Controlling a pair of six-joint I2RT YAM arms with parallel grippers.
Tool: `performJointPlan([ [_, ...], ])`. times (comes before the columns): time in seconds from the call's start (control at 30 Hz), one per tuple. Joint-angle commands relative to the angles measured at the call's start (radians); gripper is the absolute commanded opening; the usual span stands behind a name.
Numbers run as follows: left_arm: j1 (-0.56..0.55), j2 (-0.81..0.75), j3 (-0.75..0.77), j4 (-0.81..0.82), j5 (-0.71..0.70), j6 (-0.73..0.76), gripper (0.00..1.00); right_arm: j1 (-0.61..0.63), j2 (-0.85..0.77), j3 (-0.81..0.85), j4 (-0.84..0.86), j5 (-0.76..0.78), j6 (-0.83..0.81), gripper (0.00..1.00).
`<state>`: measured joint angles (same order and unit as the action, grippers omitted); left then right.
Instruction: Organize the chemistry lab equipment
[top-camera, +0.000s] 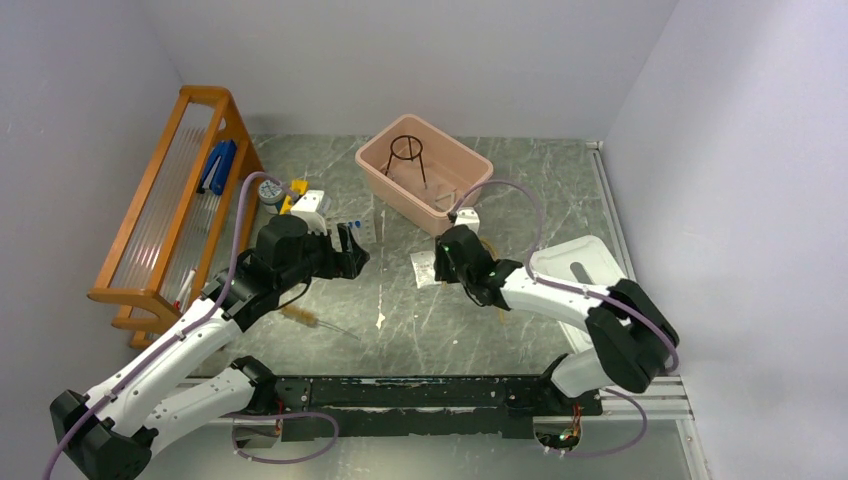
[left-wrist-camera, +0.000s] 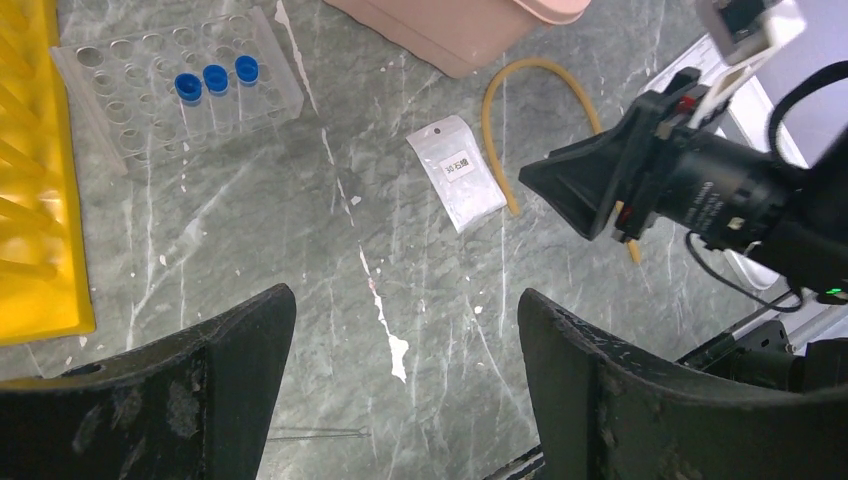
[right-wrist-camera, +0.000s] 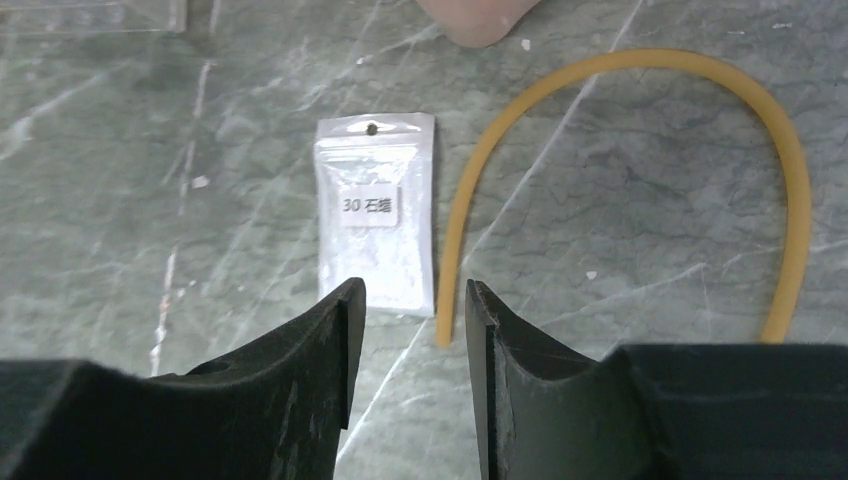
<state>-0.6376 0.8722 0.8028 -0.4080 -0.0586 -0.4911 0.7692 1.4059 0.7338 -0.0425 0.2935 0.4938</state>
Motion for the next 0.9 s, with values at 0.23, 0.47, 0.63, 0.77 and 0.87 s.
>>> performJointPlan([
  [0.23,0.001,-0.012,0.018,0.001,-0.016,-0.009,0.86,0.048,0.171,-0.031,0.310,0.115,-0.096,0.40],
  [0.47,0.001,-0.016,0.018,0.006,-0.003,-0.014,0.86,0.052,0.255,-0.015,0.333,0.138,-0.086,0.35],
  [0.63,0.001,-0.026,0.010,0.038,0.016,-0.024,0.88,0.056,0.306,-0.005,0.325,0.148,-0.086,0.36],
  [0.77,0.001,-0.015,0.012,0.036,0.012,-0.028,0.88,0.057,0.333,-0.011,0.330,0.126,-0.086,0.30],
  [0.87,0.001,-0.009,0.011,0.030,0.011,-0.033,0.88,0.060,0.341,-0.016,0.322,0.127,-0.076,0.19],
])
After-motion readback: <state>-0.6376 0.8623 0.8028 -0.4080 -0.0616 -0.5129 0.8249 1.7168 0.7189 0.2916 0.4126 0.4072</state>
